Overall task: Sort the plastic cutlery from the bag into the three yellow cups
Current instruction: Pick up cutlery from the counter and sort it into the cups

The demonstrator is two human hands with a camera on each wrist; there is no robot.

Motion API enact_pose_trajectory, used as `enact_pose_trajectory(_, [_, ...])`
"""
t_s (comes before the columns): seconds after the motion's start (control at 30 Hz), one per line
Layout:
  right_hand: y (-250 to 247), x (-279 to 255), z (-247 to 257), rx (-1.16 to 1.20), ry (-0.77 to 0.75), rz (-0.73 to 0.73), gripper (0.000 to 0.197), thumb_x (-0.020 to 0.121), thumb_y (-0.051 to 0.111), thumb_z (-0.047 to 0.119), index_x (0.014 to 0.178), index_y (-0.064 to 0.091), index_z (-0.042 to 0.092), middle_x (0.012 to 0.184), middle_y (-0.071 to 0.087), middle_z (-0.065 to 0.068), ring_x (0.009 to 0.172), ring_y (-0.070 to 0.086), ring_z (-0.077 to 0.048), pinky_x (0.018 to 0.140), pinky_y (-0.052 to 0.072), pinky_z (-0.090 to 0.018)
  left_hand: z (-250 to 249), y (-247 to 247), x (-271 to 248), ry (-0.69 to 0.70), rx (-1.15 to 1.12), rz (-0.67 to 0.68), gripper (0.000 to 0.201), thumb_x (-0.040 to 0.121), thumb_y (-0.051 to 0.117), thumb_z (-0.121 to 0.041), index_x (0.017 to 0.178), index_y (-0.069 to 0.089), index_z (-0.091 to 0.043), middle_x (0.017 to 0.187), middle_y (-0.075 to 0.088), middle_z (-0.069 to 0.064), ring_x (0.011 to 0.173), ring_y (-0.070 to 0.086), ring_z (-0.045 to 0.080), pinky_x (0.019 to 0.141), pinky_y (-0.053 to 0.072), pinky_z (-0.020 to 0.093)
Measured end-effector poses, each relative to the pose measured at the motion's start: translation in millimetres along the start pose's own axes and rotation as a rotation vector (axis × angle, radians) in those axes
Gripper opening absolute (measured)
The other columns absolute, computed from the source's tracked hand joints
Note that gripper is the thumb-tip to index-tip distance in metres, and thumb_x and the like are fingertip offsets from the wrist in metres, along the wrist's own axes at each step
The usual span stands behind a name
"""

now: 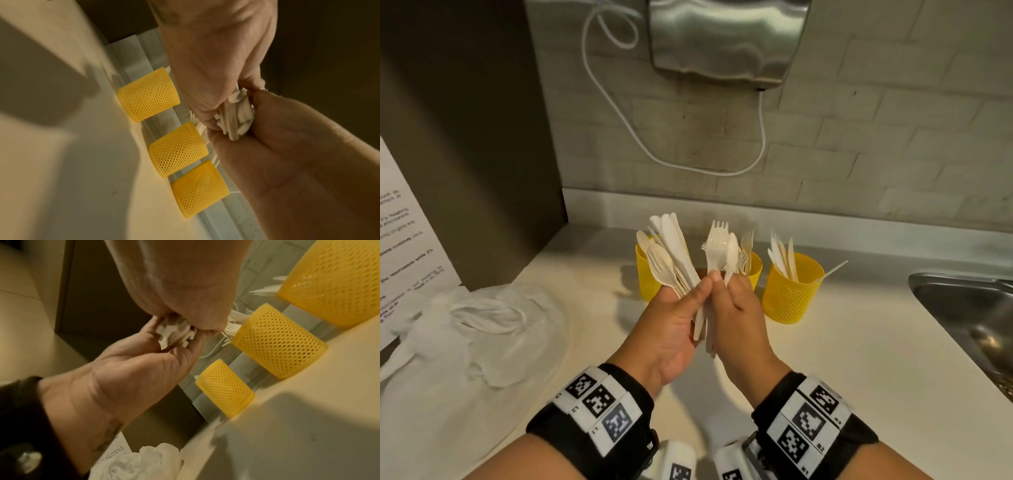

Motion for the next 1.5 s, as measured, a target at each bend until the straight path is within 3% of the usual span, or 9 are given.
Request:
enact_pose_trajectory(0.07, [-1.9, 0.2, -3.7, 0.104, 0.056, -0.023, 0.041, 0.091, 0.046, 0.050, 0.117, 0.063, 0.024, 0.114, 0.068, -0.007, 0.113, 0.064, -0.022, 0.100, 0.049, -0.048, 2.6, 2.3, -0.6, 0.014, 0.050, 0.013, 0.036, 0.093, 0.059, -0.015, 0.129, 0.060, -0.015, 0.121, 0.070, 0.014, 0.114, 0.066, 0.027, 0.080, 0.057, 0.033])
enact_pose_trajectory(0.3, [-5.2, 4.0, -8.1, 0.206, 0.196, -0.001, 0.024, 0.103, 0.046, 0.026, 0.111, 0.068, 0.024, 0.108, 0.074, -0.006, 0.106, 0.070, -0.022, 0.098, 0.052, -0.050, 2.6, 0.6, 2.7, 0.158, 0.124, -0.109, 0.033, 0.095, 0.058, -0.006, 0.124, 0.062, -0.021, 0.117, 0.073, 0.007, 0.110, 0.068, 0.023, 0.096, 0.051, 0.044])
enact_pose_trajectory(0.53, [1.2, 3.2, -8.7, 0.458, 0.362, 0.092, 0.027, 0.104, 0.044, 0.018, 0.124, 0.062, 0.016, 0.112, 0.074, -0.010, 0.106, 0.070, -0.024, 0.100, 0.051, -0.046, 11.1, -1.6, 3.5, 0.155, 0.106, -0.193, 0.032, 0.096, 0.058, -0.012, 0.126, 0.061, -0.022, 0.116, 0.073, 0.005, 0.108, 0.069, 0.021, 0.089, 0.054, 0.039])
enact_pose_trajectory(0.77, [-2.5, 2.6, -15.6, 0.388, 0.381, 0.025, 0.024, 0.104, 0.046, 0.022, 0.118, 0.066, 0.023, 0.105, 0.075, -0.010, 0.102, 0.072, -0.028, 0.097, 0.052, -0.053, 17.9, -8.3, 4.7, 0.170, 0.125, -0.280, 0.038, 0.087, 0.072, -0.015, 0.123, 0.060, -0.022, 0.109, 0.075, 0.007, 0.100, 0.073, 0.024, 0.074, 0.058, 0.037])
enact_pose_trajectory(0.93, [2.7, 4.2, -13.9, 0.324, 0.389, 0.045, 0.021, 0.103, 0.045, 0.021, 0.113, 0.064, 0.022, 0.099, 0.076, -0.007, 0.096, 0.073, -0.022, 0.091, 0.056, -0.044, 18.6, -16.0, 4.8, 0.231, 0.198, -0.370, 0.043, 0.083, 0.074, -0.028, 0.124, 0.060, -0.032, 0.110, 0.075, 0.001, 0.102, 0.071, 0.022, 0.093, 0.054, 0.048])
enact_pose_trajectory(1.07, [4.9, 7.5, -11.5, 0.290, 0.397, 0.018, 0.021, 0.104, 0.042, 0.017, 0.094, 0.058, 0.008, 0.077, 0.064, -0.009, 0.067, 0.063, -0.016, 0.071, 0.055, -0.034, 15.1, -27.9, 8.7, 0.289, 0.188, -0.503, 0.040, 0.081, 0.065, -0.025, 0.119, 0.060, -0.015, 0.092, 0.075, 0.013, 0.086, 0.073, 0.029, 0.085, 0.058, 0.051])
enact_pose_trajectory(1.13, [4.6, 9.4, -9.4, 0.313, 0.389, 0.004, 0.022, 0.104, 0.040, 0.013, 0.094, 0.057, 0.005, 0.078, 0.062, -0.011, 0.068, 0.059, -0.018, 0.068, 0.054, -0.033, 13.0, -38.1, 9.2, 0.305, 0.156, -0.581, 0.033, 0.090, 0.062, -0.020, 0.118, 0.057, -0.004, 0.080, 0.069, 0.013, 0.067, 0.069, 0.022, 0.067, 0.059, 0.039])
enact_pose_trajectory(1.3, [6.8, 17.5, -4.0, 0.255, 0.343, 0.068, 0.020, 0.104, 0.040, 0.012, 0.113, 0.057, 0.004, 0.080, 0.059, -0.005, 0.071, 0.054, -0.014, 0.070, 0.049, -0.028, 4.3, -57.5, 4.2, 0.339, 0.140, -0.654, 0.027, 0.098, 0.057, -0.021, 0.119, 0.054, -0.004, 0.073, 0.063, 0.004, 0.051, 0.061, 0.008, 0.055, 0.052, 0.027])
enact_pose_trajectory(1.5, [30.2, 55.0, 24.9, 0.169, 0.280, 0.207, 0.017, 0.103, 0.045, 0.015, 0.105, 0.062, 0.018, 0.088, 0.064, -0.001, 0.087, 0.058, -0.012, 0.089, 0.045, -0.028, 6.8, -62.1, 3.1, 0.309, 0.095, -0.672, 0.020, 0.099, 0.056, -0.019, 0.115, 0.053, -0.009, 0.076, 0.060, 0.008, 0.052, 0.057, 0.012, 0.051, 0.050, 0.027])
Point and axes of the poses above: each hand's wrist, its own x-axis towards the middle knuckle, its own y-axis out of the palm, z = x × y, the point moved 4 cm from there along x, towards the middle knuckle
